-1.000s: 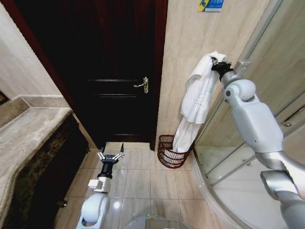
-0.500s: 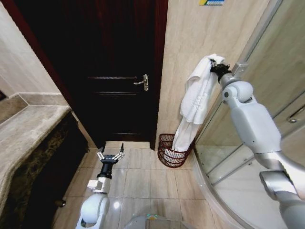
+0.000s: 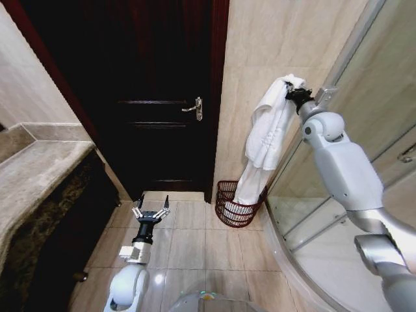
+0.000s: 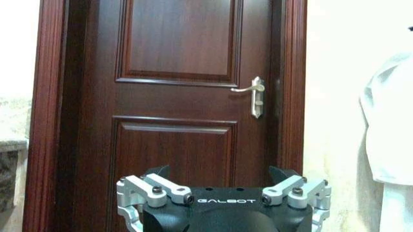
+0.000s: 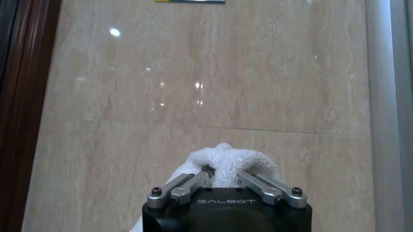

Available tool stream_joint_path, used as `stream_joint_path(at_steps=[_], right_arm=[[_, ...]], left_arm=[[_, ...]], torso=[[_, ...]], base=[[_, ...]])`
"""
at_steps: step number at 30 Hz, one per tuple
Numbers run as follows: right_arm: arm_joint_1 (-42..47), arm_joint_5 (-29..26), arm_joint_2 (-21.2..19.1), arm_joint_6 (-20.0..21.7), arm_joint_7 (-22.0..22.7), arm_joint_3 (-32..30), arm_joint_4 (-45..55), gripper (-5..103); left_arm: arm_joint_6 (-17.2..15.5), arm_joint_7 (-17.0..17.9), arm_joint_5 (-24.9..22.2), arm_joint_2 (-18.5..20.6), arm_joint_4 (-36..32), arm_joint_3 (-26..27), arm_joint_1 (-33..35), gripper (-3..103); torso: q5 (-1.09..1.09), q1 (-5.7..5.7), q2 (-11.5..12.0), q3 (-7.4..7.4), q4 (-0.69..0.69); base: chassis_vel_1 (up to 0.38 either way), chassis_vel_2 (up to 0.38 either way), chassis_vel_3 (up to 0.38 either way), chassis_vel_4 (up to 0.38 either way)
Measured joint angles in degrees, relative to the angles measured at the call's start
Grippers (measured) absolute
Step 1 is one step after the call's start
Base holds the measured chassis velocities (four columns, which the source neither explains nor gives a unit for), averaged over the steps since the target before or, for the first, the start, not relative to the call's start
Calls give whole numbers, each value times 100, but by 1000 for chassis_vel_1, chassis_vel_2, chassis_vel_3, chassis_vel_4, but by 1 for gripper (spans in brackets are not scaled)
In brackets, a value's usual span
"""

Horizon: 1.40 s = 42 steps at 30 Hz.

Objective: Discard the used towel into the hamper.

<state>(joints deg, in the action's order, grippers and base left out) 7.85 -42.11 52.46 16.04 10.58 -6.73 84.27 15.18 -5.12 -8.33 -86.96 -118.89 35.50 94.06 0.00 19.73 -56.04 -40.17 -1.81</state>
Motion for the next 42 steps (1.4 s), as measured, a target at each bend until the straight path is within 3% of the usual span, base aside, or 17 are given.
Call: stream_joint_path(at_steps=[42], right_arm=[[824,198,71,-68,2,-289,364,6]], left_arm=[[40,-12,29,-27,-43,9,56,100]], torso=[[0,-468,1099,631,0]], base=[[0,0,0,0]])
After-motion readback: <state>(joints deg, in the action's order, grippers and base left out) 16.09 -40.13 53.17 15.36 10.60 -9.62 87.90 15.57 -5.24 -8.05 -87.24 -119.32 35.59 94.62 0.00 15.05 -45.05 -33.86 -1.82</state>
